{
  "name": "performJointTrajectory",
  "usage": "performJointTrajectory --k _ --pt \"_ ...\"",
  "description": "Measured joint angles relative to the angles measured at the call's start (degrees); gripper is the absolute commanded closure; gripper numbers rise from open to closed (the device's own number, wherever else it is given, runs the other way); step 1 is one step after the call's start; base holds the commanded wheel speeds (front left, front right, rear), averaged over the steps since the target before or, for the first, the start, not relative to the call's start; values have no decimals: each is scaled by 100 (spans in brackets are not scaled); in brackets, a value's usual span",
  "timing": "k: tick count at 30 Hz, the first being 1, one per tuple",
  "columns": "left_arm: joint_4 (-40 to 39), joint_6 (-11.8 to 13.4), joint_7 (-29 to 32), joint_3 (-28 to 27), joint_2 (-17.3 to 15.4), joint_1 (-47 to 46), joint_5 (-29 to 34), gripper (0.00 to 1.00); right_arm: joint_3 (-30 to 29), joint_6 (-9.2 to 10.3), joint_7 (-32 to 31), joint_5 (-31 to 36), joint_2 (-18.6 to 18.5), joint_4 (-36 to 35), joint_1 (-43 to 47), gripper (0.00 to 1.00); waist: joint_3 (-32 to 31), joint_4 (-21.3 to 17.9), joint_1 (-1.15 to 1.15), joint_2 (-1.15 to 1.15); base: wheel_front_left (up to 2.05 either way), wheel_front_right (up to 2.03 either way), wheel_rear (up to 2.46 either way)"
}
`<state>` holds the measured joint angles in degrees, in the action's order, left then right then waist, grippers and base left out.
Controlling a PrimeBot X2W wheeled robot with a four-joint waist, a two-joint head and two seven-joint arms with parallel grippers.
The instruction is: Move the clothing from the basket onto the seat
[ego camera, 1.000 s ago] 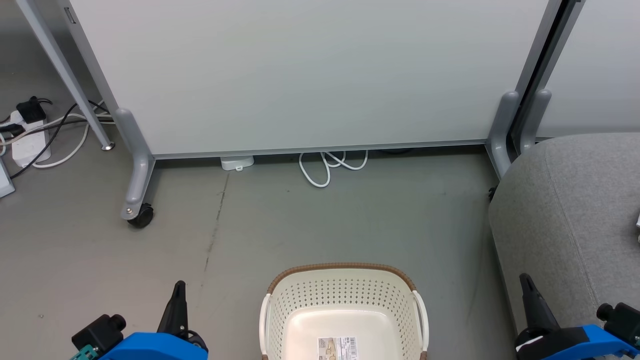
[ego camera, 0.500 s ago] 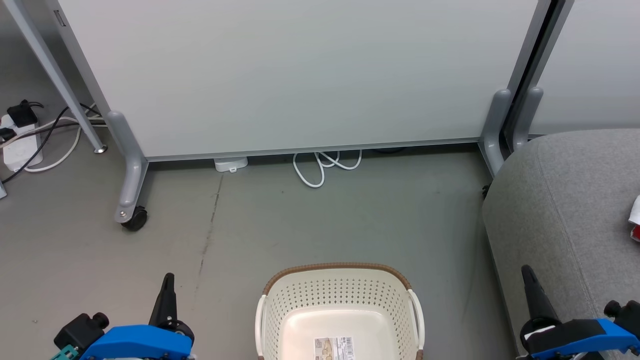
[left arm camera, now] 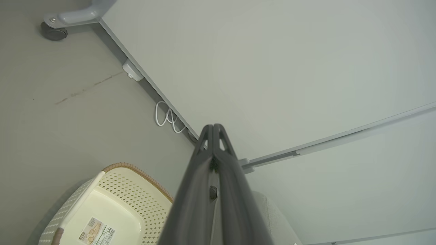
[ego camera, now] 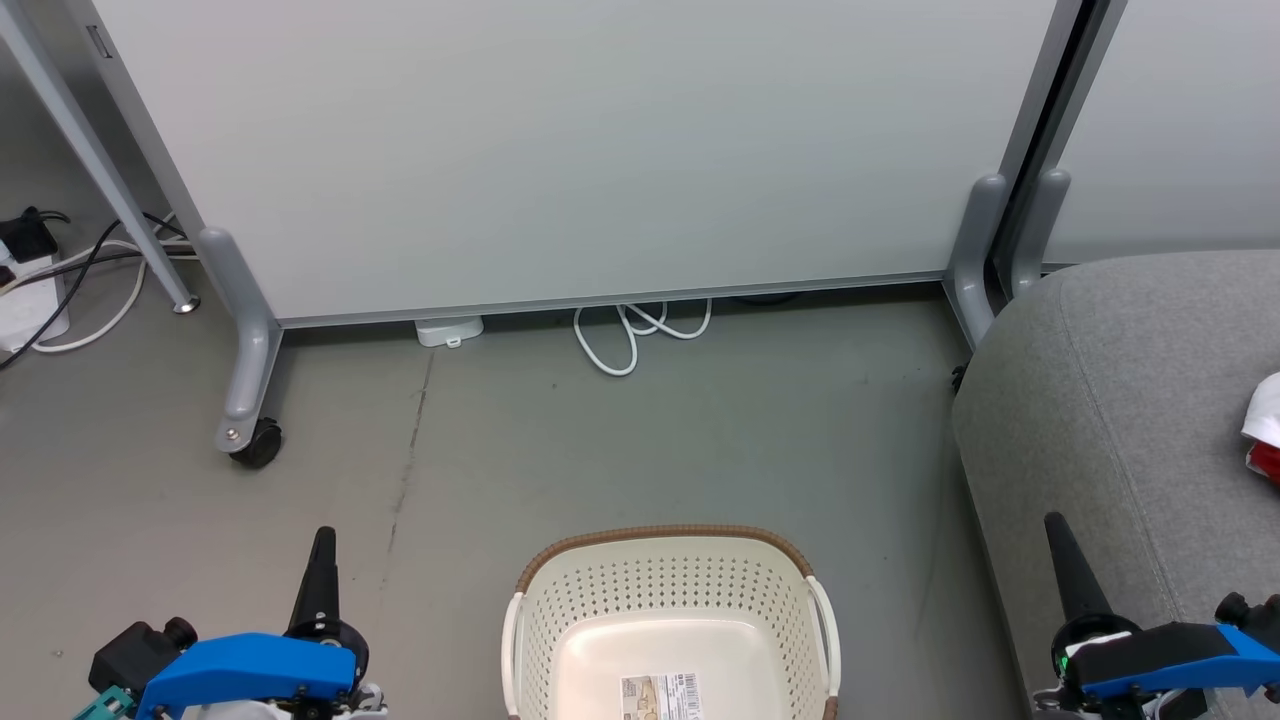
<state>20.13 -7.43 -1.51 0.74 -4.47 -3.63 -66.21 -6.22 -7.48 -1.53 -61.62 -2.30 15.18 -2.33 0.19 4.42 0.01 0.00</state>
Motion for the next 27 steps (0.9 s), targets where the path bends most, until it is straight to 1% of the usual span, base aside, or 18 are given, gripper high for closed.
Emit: performJointTrajectory --k 27 --pt "-290 0 378 -349 75 -101 -1262 100 -12 1 -243 -1474 -15 -49 -181 100 0 -184 0 0 0 0 0"
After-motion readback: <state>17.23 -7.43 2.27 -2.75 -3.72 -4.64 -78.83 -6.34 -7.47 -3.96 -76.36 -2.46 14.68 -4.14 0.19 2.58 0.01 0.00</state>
